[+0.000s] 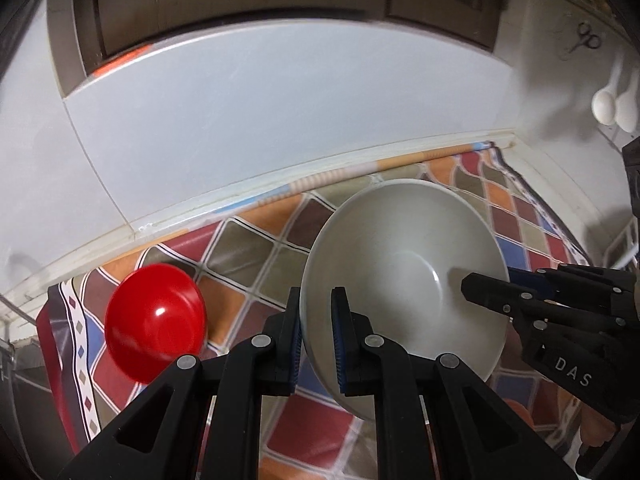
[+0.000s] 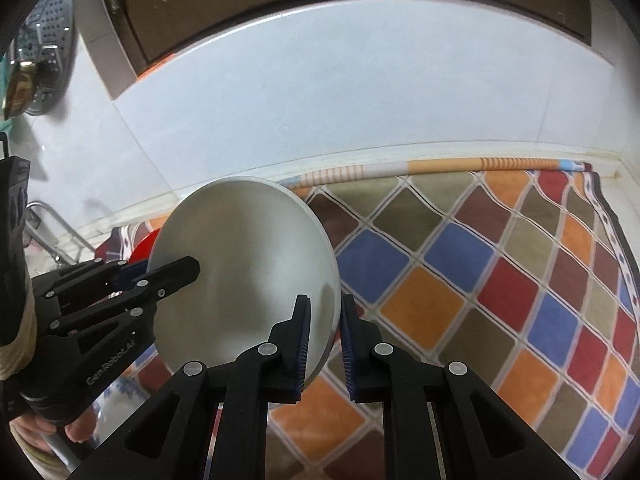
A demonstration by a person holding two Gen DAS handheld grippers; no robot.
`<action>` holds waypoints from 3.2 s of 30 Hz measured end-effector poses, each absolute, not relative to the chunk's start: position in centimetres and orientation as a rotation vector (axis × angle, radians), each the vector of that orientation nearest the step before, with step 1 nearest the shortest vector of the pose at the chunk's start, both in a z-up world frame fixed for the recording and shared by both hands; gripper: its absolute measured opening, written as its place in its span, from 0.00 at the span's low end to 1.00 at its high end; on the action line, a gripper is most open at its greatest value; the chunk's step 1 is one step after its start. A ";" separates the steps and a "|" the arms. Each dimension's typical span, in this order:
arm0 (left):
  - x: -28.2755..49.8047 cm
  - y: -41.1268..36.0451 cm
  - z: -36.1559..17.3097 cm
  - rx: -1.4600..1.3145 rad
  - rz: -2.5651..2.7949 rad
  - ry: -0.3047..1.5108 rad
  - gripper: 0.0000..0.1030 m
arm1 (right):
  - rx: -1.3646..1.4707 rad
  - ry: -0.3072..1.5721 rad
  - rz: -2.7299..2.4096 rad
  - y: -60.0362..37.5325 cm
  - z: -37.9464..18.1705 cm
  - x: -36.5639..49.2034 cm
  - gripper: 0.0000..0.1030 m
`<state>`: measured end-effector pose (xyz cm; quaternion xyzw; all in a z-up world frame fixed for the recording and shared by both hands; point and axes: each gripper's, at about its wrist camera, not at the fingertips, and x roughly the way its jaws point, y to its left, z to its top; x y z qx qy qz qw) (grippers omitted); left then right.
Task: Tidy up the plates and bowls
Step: 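Lift the white bowl with both tools and carry it onto the pink bowl, then lower the white bowl into the pink bowl and open both tools, then move both tools to the red bowl by the wall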
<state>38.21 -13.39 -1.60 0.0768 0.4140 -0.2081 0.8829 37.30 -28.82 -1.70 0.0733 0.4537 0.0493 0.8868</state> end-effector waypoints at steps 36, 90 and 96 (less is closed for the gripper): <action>24.0 -15.0 -6.8 0.058 -0.529 1.037 0.14 | 0.173 1.056 0.037 -31.8 -3.7 20.7 0.16; 23.7 -10.3 -5.4 0.057 -0.402 0.933 0.64 | 0.064 0.967 0.022 -29.2 -3.8 19.9 0.52; 23.7 -7.0 -4.2 0.047 -0.354 0.889 0.72 | 0.038 0.938 0.029 -26.8 -2.9 19.9 0.60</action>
